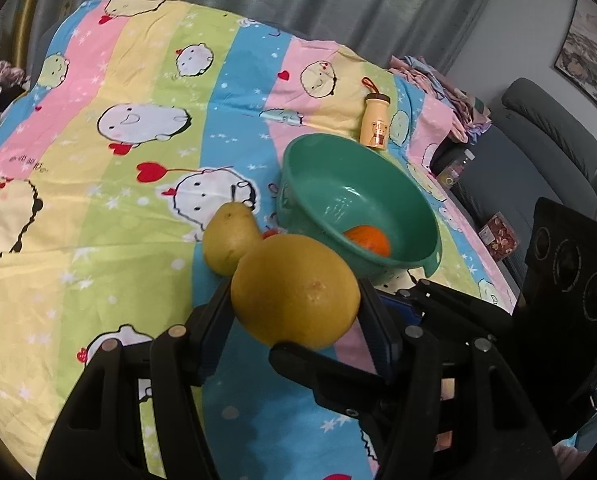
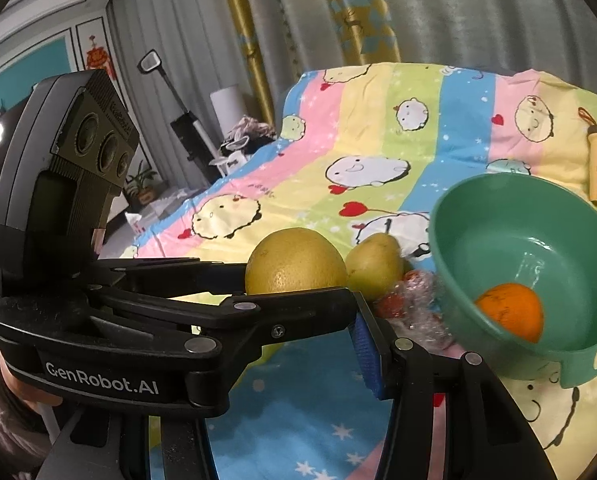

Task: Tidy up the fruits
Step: 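Carry the grapefruit over the green basin and lower it inside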

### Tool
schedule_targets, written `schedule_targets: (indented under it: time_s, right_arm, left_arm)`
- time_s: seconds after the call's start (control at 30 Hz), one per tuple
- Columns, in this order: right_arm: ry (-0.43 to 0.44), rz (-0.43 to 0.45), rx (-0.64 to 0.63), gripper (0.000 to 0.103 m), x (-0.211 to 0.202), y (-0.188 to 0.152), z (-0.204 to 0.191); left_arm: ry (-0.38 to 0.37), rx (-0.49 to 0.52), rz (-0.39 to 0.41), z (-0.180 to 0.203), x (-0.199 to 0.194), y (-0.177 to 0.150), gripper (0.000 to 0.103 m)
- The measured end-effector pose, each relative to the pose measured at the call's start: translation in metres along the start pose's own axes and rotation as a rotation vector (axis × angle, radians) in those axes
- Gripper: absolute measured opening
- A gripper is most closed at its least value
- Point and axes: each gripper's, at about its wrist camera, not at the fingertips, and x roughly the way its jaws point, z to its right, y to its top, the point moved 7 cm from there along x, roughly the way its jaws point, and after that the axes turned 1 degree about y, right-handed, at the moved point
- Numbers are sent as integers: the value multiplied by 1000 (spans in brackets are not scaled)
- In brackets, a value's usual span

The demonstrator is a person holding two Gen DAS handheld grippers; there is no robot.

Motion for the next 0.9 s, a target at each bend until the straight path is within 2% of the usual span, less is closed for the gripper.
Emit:
schedule_targets:
  time_s: [0.27, 0.5, 0.67, 0.9]
  right_arm:
    - [-8, 38, -5, 53, -11, 7, 12]
    - [-28, 88, 46, 53, -31, 14, 37]
    - [-37, 121, 100, 53, -43, 19, 60]
    - [-73, 131, 180, 53, -54, 20, 97]
  left_arm:
    - [-8, 13, 22, 13, 4, 9, 60]
    - [-20, 69, 15, 42, 20, 29, 59]
    - [-23, 114, -1, 59, 34, 41, 59]
    - [-60, 148, -62, 80, 64, 53, 59]
